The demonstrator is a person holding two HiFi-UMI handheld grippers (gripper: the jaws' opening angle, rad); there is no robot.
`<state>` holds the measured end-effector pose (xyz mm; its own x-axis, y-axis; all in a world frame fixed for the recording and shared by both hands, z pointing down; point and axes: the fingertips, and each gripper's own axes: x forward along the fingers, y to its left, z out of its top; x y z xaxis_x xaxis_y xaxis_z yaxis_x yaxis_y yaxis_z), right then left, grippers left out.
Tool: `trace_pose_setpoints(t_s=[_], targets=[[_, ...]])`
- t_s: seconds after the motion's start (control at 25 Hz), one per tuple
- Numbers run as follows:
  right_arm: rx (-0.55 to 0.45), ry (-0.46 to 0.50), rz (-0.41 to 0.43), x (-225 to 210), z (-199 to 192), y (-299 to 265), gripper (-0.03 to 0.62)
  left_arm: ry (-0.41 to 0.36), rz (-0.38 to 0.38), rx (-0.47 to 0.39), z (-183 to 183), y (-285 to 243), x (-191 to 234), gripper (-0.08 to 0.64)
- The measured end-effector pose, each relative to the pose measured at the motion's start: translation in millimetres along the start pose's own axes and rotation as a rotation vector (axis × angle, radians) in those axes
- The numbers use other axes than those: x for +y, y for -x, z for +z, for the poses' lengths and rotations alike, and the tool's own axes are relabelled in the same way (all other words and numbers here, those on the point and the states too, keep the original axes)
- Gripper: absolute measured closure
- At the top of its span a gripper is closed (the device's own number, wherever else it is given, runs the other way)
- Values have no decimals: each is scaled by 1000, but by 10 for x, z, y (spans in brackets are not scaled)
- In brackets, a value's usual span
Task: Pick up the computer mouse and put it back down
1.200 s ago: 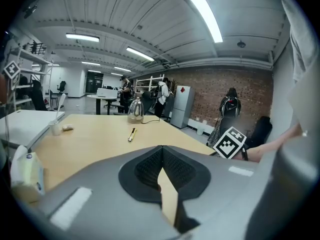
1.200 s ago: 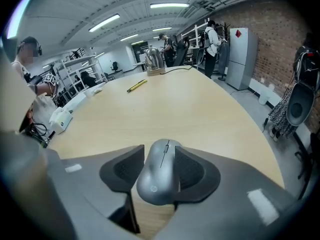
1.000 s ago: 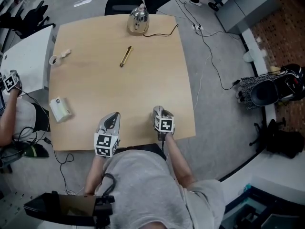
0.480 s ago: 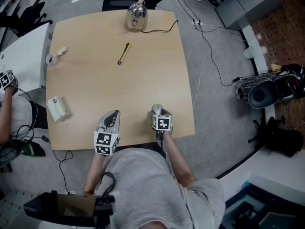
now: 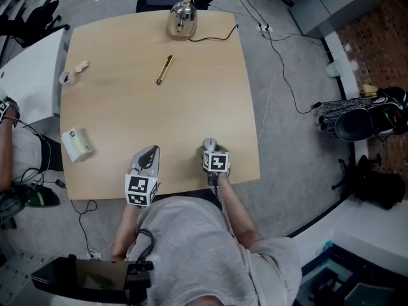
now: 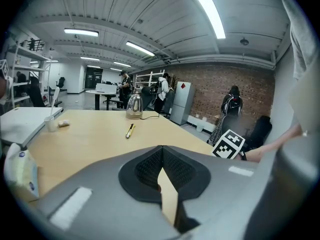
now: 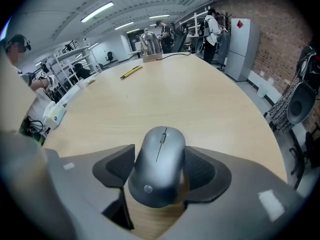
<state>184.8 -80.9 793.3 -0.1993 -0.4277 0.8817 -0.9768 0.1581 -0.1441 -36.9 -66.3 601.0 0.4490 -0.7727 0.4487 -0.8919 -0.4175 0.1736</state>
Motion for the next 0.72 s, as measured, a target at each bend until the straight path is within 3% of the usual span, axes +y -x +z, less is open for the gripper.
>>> trace_pose_setpoints(t_s=[0.24, 0.56, 0.72], targets=[[14, 14, -20, -23, -12, -31, 293, 6, 1, -2, -16, -50, 9, 540], [-21, 28, 53, -9, -32, -38, 304, 2, -2, -3, -5, -63, 11, 540], [-35, 5, 50, -32, 16, 48, 305, -3, -4, -7, 15, -47, 9, 540]])
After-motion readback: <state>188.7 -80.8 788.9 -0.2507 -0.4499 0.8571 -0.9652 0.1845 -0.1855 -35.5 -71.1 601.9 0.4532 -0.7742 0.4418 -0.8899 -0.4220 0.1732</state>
